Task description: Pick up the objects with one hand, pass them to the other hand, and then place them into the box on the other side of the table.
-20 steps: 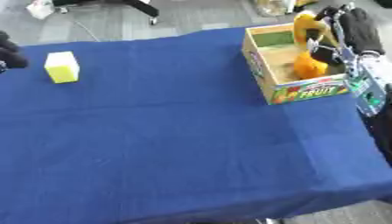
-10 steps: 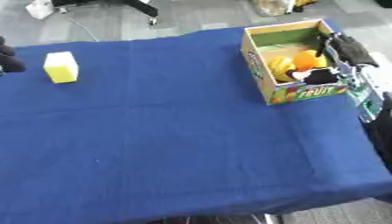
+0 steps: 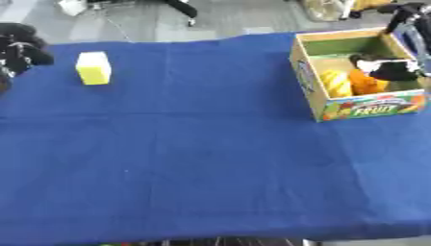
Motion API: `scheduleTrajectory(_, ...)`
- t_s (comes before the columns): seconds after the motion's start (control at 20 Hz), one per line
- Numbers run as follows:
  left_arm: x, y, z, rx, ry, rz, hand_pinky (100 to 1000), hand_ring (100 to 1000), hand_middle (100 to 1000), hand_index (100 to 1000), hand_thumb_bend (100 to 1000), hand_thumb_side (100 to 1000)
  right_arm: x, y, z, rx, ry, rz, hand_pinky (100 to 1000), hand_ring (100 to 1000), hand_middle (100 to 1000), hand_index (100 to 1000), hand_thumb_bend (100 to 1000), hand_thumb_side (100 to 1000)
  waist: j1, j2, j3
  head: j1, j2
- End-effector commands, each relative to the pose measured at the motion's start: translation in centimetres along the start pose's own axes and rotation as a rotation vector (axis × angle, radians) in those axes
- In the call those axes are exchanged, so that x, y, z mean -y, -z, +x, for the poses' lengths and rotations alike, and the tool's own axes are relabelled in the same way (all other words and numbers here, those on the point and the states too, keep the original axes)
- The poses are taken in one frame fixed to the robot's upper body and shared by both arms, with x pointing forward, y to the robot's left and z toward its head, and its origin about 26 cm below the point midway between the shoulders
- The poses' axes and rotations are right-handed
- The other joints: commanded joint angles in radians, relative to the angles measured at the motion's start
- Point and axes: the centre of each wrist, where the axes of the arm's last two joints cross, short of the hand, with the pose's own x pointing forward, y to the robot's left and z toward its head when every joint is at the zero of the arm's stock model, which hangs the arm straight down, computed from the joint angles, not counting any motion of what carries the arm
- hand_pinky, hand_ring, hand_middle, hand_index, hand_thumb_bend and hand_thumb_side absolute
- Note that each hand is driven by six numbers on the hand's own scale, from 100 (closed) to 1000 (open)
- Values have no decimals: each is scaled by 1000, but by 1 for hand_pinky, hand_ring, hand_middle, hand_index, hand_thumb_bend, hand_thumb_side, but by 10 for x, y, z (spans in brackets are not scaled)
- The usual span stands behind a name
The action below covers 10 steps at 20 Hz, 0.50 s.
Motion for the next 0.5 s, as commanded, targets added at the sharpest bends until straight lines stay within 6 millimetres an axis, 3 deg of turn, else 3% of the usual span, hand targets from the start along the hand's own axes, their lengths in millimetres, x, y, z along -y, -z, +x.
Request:
scheduleTrajectory(0.05,-19,4,13,18,108,35,769,633,607,730,458,662,37,4,25,99,7,-108,850,882,565,853,479,290,10,-27,-2,77,-3)
scheduleTrajectory(0.25,-33,9,14,-5,224,60,768,637,610,732,441,640,47,-5,51,176,81,-137,829,861,525,840,451,283,9,-27,-6,148,-3)
scheduleTrajectory(0.5,-51,21,14,-61,464,74,770,654,629,745,432,610,51,-17,83,269,210,-139,787,817,464,817,420,283,6,-27,-17,206,-3)
